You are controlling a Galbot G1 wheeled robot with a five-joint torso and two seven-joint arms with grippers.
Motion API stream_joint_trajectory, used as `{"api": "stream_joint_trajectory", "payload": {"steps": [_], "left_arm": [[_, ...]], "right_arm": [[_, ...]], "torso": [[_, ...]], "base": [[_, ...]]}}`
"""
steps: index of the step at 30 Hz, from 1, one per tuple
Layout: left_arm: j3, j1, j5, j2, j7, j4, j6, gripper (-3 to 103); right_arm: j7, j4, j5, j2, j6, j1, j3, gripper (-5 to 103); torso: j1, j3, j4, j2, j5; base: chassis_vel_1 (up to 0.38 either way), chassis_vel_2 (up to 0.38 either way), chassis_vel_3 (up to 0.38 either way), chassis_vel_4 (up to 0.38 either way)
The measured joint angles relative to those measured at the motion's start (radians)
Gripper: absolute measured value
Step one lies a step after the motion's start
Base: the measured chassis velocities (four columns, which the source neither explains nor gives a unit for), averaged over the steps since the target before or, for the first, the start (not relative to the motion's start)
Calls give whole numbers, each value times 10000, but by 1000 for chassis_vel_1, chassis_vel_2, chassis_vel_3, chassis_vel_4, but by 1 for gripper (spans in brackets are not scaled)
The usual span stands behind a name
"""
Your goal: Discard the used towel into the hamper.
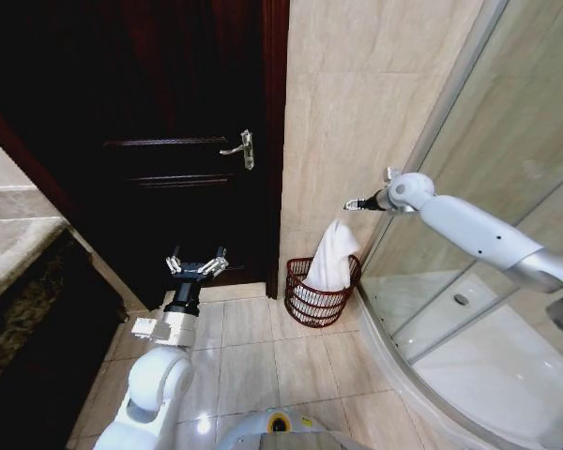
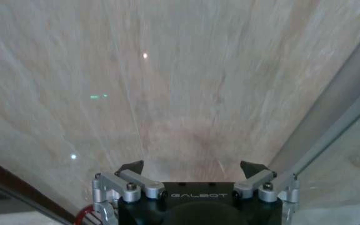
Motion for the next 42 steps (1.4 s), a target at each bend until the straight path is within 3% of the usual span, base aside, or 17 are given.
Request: {"api": "stream_joint_trajectory", "payload": {"steps": [5, 10, 16, 18, 19, 21, 22, 24, 25, 26, 29, 31, 33, 35, 38, 40, 42], "left_arm": [[0, 0, 0, 0, 0, 0, 0, 100], [0, 0, 0, 0, 0, 0, 0, 100], [0, -1, 0, 0, 0, 0, 0, 100], [2, 0, 0, 0, 6, -1, 0, 100], [2, 0, 0, 0, 6, -1, 0, 100], [-1, 0, 0, 0, 0, -1, 0, 100], [-1, 0, 0, 0, 0, -1, 0, 100], [0, -1, 0, 0, 1, 0, 0, 100], [0, 0, 0, 0, 0, -1, 0, 100], [0, 0, 0, 0, 0, -1, 0, 100], [0, 0, 0, 0, 1, -1, -1, 100], [1, 0, 0, 0, 0, 0, 0, 100], [0, 0, 0, 1, 0, 0, 0, 100], [-2, 0, 0, 0, -1, -1, 0, 100], [-1, 0, 0, 0, 0, 0, 0, 100], [-1, 0, 0, 0, 0, -1, 0, 100], [0, 0, 0, 0, 1, 0, 0, 100]], "right_arm": [[137, 82, -145, 17, 6, -271, 422, 100], [115, 963, -101, 539, 83, -324, 558, 100], [16, 3327, -197, 1926, 589, -373, -46, 100], [-174, 4713, -690, 3034, 1362, -258, -607, 100], [-174, 4713, -690, 3034, 1362, -258, -607, 100], [-649, 5686, -1324, 4010, 2070, -179, -907, 100], [-649, 5686, -1324, 4010, 2070, -179, -907, 100], [-1198, 6426, -1844, 4739, 2792, -161, -1118, 100], [-1539, 7003, -2182, 5273, 3571, -154, -1325, 100], [-1539, 7003, -2182, 5273, 3571, -154, -1325, 100], [-2230, 7989, -2624, 6273, 5068, -168, -1709, 100], [-2280, 8146, -2714, 6428, 5305, -178, -1760, 100], [-2582, 8811, -3103, 7277, 6180, 385, -2724, 100], [-2732, 8932, -3302, 7520, 6342, 602, -2930, 100], [-3529, 9239, -4774, 8839, 7440, 1193, -4090, 100], [-3651, 9253, -4981, 9050, 7637, 1273, -4328, 100], [-4063, 9288, -5685, 9860, 8455, 1563, -5289, 100]], "torso": [[0, 0, -3, 1, -11], [1, 0, -1, 1, -6], [0, -1, -2, 3, -7], [0, -1, -2, 3, -3], [0, -1, -2, 3, -3], [0, -2, -3, 5, -7], [0, -2, -3, 5, -7], [0, -2, -7, 6, -6], [-1, -2, -5, 6, -6], [-1, -2, -5, 6, -6], [-1, -2, -2, 6, -5], [0, -1, -1, 6, -6], [1, 0, -2, 6, -1], [2, 1, 0, 6, -2], [1, 0, -1, 6, -3], [2, 0, -3, 7, 1], [1, -1, -4, 7, -10]], "base": [[0, 0, 0, 0], [0, 0, 0, 0], [0, 0, 0, 0], [0, 0, 0, 0], [0, 0, 0, 0], [0, 0, 0, 0], [0, 0, 0, 0], [0, 0, 0, 0], [0, 0, 0, 0], [0, 0, 0, 0], [0, 0, 0, 0], [0, 0, 0, 0], [0, 0, 0, 0], [0, 0, 0, 0], [0, 0, 0, 0], [0, 0, 0, 0], [0, 0, 0, 0]]}}
